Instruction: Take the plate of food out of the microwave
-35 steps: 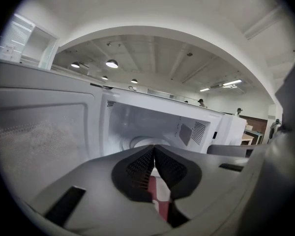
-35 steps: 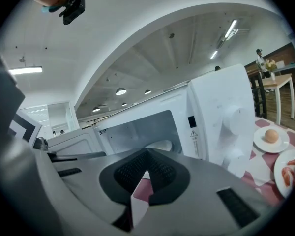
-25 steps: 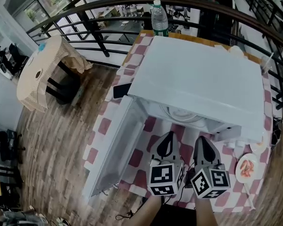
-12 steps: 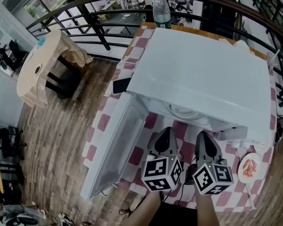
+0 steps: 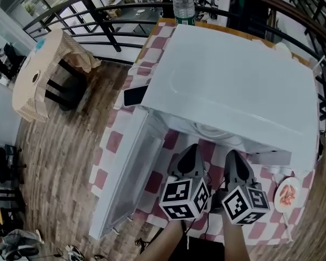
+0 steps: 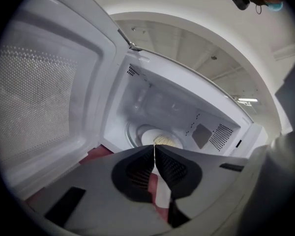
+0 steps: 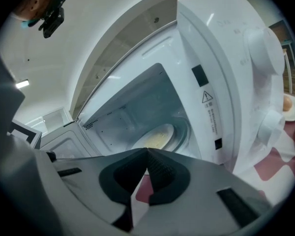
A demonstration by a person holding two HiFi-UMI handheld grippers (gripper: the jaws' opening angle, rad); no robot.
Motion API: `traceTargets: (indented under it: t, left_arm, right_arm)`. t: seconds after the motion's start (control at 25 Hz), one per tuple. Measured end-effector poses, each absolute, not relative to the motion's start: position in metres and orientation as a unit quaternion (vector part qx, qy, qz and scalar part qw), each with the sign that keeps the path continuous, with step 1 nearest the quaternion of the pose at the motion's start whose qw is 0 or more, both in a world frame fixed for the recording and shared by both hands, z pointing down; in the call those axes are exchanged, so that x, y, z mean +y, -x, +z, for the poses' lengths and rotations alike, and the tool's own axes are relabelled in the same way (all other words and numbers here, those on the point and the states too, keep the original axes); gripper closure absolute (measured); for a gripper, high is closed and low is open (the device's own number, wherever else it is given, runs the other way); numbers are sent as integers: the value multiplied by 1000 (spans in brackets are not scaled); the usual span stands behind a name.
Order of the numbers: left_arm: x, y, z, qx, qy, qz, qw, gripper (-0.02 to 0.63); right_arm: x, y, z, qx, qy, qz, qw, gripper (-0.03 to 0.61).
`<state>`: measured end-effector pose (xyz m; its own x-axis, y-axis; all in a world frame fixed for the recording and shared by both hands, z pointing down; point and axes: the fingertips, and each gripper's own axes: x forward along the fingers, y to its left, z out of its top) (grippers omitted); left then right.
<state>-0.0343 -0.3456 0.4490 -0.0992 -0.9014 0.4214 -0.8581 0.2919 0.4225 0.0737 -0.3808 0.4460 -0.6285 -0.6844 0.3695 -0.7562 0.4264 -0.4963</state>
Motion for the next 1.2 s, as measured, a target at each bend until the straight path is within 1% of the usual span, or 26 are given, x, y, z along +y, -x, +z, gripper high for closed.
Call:
traceTargets:
  t: [0.36,0.48,0.52,0.56,0.68,0.76,0.92,1.0,1.08,1.12,1.2]
  left_arm:
    - [-356,40,456,-725,-604,-49,327,600]
    - [-357,44,459,-725,-597,-59,339,600]
    - [-358,45,461,-723,-594,-67,346,600]
    - [-359,46,463,-721,-591,-75,354,599]
    - [-361,46,468,-712,-588,-92,372,592]
    - [-362,46,470,-707,-588,-96,380,570]
    - [-362,49,476,-702,-590,-95,387,548]
    - [-362,52,477,-702,-592,-90,385,548]
    - [-362,54,477,-704,-595,-84,380,548]
    - [-362,55,477,-705,-595,-82,378,548]
    - [-362,56,478,-705,-595,-80,378,548]
  right_arm:
    - [-393,-65,463,-822,-438,359,55,581]
    - [-396,-63,468,-798,-436,415,23,581]
    - [-397,-62,470,-786,-431,443,4,567]
    - [-398,-60,470,-775,-422,469,-18,534]
    - [-404,-54,468,-762,-397,508,-60,534]
    - [-407,-53,467,-762,-388,514,-70,534]
    - [-411,-56,472,-754,-382,529,-75,534]
    - [-410,-59,479,-736,-388,549,-78,534]
    - [-410,-57,480,-720,-379,573,-98,532]
    - [-410,-56,480,-713,-372,584,-109,527]
    - [-410,-52,482,-701,-363,602,-123,483]
